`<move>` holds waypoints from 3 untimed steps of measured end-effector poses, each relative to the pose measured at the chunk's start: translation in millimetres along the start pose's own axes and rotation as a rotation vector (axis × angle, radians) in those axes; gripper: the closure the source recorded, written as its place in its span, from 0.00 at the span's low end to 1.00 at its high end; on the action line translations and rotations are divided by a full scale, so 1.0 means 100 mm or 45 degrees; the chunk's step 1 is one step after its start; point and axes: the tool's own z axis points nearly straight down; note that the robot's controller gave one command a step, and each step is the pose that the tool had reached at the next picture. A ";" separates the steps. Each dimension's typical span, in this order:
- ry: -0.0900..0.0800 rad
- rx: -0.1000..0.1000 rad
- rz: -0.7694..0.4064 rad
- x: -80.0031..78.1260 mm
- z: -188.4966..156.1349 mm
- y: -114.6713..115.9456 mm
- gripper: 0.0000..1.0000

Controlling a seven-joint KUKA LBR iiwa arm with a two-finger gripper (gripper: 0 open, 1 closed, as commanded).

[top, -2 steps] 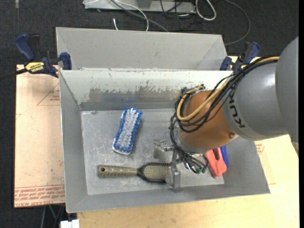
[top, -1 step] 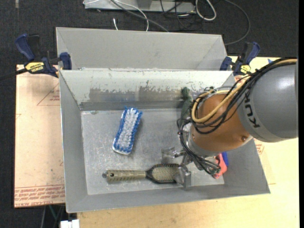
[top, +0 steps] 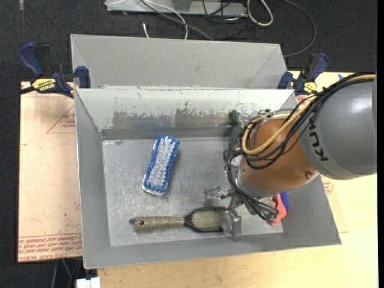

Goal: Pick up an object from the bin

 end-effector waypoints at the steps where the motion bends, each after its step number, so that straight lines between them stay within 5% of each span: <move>1: 0.003 -0.003 0.038 -0.02 -0.97 -0.01 1.00; 2: 0.001 -0.003 0.029 -0.03 -1.01 0.01 1.00; 3: 0.001 -0.003 0.048 0.06 -1.83 -0.06 1.00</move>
Offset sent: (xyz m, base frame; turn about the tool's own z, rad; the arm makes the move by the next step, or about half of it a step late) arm -0.0029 0.0025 0.0659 0.0073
